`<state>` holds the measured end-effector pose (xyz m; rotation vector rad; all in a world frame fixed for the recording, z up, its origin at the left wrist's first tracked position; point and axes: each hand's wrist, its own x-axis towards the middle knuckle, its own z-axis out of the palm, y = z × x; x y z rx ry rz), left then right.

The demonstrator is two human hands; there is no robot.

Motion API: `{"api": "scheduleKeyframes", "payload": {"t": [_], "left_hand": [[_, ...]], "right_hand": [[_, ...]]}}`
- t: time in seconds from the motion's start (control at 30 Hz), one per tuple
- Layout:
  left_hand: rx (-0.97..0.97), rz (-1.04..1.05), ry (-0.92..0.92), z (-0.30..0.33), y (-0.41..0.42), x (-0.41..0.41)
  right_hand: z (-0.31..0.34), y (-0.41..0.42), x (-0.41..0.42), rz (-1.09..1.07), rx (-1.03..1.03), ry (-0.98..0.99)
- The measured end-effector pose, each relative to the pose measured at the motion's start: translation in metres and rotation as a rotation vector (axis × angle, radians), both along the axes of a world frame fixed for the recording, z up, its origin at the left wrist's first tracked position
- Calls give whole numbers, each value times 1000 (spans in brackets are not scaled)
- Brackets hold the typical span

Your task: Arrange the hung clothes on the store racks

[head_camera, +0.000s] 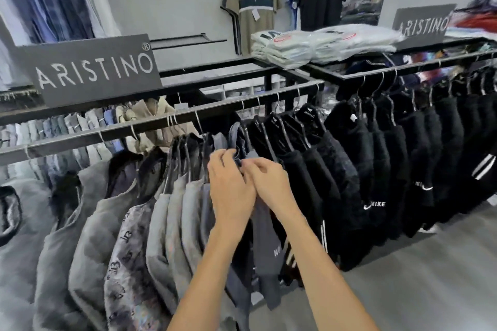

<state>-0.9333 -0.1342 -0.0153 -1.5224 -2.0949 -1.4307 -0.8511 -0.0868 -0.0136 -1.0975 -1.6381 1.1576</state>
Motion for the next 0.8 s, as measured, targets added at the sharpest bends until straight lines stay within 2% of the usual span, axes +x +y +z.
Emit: {"api": "scheduleKeyframes", "payload": {"t": [0.2, 0.33, 0.47, 0.67, 0.8], "left_hand": [[-13, -172, -211, 0, 64, 115], [-60, -195, -245, -1, 96, 155], [-172, -128, -302, 3, 130, 164], [-282, -24, -480, -3, 184, 167], [-295, 41, -521, -11, 207, 158]], "right_hand": [[1, 62, 119, -135, 47, 0], [1, 91, 157, -143, 59, -15], [7, 117, 165, -177, 147, -38], [-2, 159, 169, -252, 215, -225], [-8, 187, 162, -174, 91, -288]]}}
